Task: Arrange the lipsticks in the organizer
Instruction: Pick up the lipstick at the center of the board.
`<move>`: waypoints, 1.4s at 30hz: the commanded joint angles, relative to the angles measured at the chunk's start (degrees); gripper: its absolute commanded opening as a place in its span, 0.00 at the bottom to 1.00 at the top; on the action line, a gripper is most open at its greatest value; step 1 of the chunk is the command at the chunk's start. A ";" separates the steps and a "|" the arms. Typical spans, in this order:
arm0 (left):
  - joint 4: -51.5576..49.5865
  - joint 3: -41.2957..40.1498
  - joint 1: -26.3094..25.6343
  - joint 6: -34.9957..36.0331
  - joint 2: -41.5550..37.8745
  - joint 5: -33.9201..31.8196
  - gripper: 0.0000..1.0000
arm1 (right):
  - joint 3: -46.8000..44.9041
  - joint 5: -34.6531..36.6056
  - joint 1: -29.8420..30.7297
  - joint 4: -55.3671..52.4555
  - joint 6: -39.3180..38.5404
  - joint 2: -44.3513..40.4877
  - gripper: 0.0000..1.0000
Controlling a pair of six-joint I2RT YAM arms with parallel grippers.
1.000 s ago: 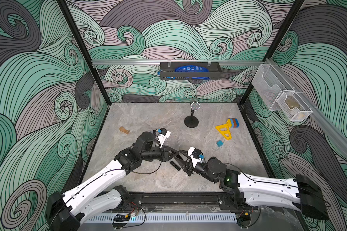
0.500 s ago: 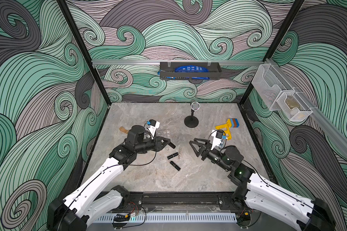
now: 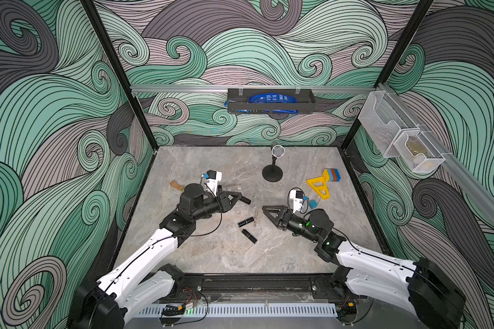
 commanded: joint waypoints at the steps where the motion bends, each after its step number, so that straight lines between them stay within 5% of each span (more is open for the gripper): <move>1: 10.82 -1.61 0.01 -4.75 0.42 -2.02 0.09 | 1.83 5.39 2.96 4.03 7.28 1.76 0.58; 13: 20.47 -7.32 -2.02 -6.30 0.68 -4.57 0.08 | 5.69 16.48 6.09 1.38 18.58 5.59 0.56; 21: 26.30 -8.88 -4.77 -7.38 1.64 -4.65 0.08 | 8.15 17.55 6.08 3.36 21.43 9.81 0.54; 42: 33.23 -11.64 -9.46 -5.88 4.06 -8.17 0.11 | 10.45 22.90 8.16 5.40 28.59 13.72 0.30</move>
